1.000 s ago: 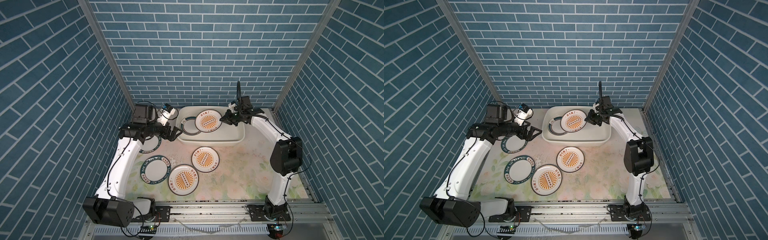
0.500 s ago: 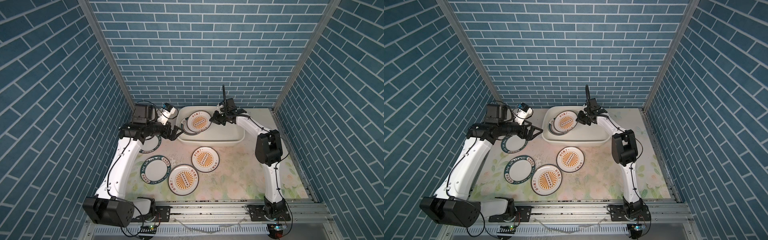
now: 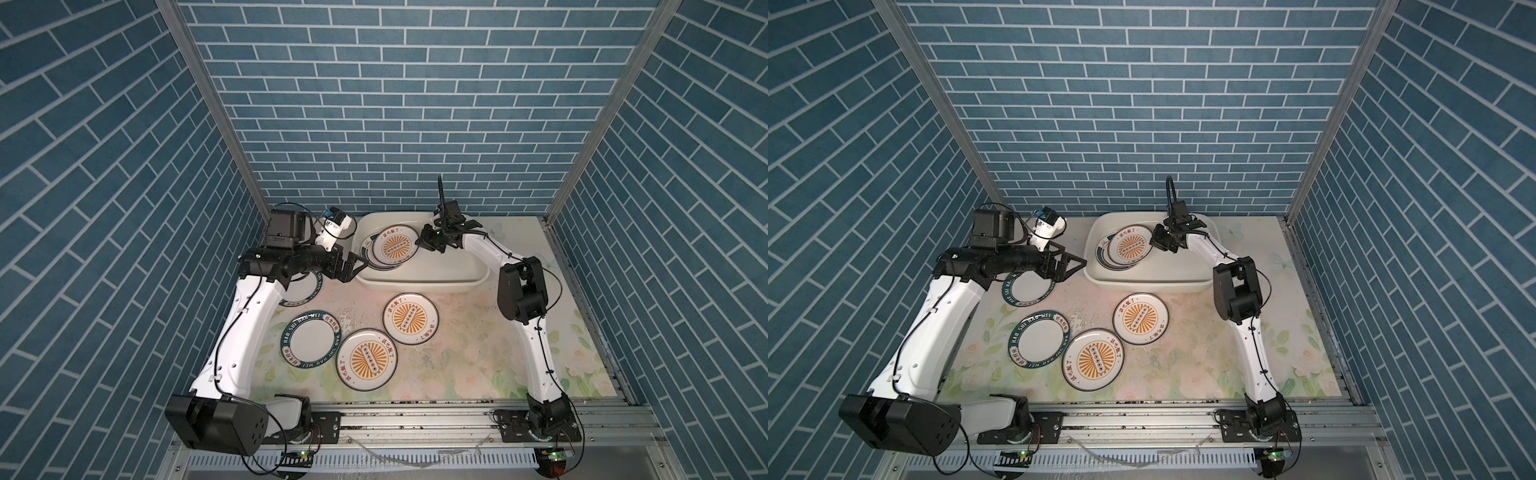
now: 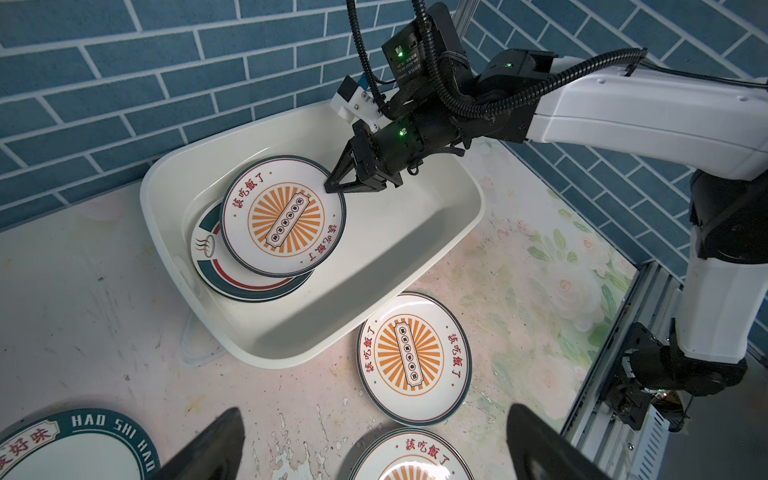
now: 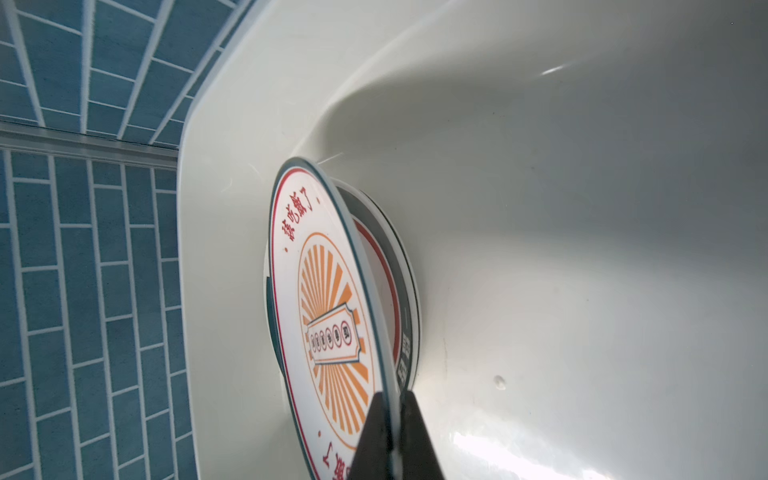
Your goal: Place the plates into the plastic bin on the countertop
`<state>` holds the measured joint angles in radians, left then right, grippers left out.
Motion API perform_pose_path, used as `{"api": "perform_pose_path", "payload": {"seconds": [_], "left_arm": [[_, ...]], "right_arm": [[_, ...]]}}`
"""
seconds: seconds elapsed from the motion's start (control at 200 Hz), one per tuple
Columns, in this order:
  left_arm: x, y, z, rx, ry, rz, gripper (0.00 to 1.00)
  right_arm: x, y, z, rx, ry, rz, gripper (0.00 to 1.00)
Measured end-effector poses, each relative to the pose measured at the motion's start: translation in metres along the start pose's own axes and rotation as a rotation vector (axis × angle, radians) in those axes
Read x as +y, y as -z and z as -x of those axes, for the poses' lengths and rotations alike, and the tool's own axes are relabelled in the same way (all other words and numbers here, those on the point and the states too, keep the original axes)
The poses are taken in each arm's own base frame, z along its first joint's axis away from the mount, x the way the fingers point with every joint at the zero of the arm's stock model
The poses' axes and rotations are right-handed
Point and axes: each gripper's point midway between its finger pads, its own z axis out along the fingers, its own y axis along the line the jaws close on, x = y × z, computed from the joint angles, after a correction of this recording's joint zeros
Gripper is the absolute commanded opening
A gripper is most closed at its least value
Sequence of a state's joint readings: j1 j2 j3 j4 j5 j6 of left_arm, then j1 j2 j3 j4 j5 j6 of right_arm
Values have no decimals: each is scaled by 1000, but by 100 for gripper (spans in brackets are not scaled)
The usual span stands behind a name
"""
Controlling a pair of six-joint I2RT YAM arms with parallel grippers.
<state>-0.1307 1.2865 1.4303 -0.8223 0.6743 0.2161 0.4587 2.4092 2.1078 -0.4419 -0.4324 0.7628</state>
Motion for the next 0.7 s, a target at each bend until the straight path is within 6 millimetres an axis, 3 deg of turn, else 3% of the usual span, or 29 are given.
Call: {"api": "perform_pose_path", "payload": {"seconds": [0.275, 0.7], "left_arm": [[-1, 1, 0, -5, -3, 1, 100], [-2, 3, 1, -10, -7, 1, 100]], "right_arm": [[1, -10, 3, 2, -7, 7, 0], [-1, -20, -7, 44, -24, -7, 0]]}}
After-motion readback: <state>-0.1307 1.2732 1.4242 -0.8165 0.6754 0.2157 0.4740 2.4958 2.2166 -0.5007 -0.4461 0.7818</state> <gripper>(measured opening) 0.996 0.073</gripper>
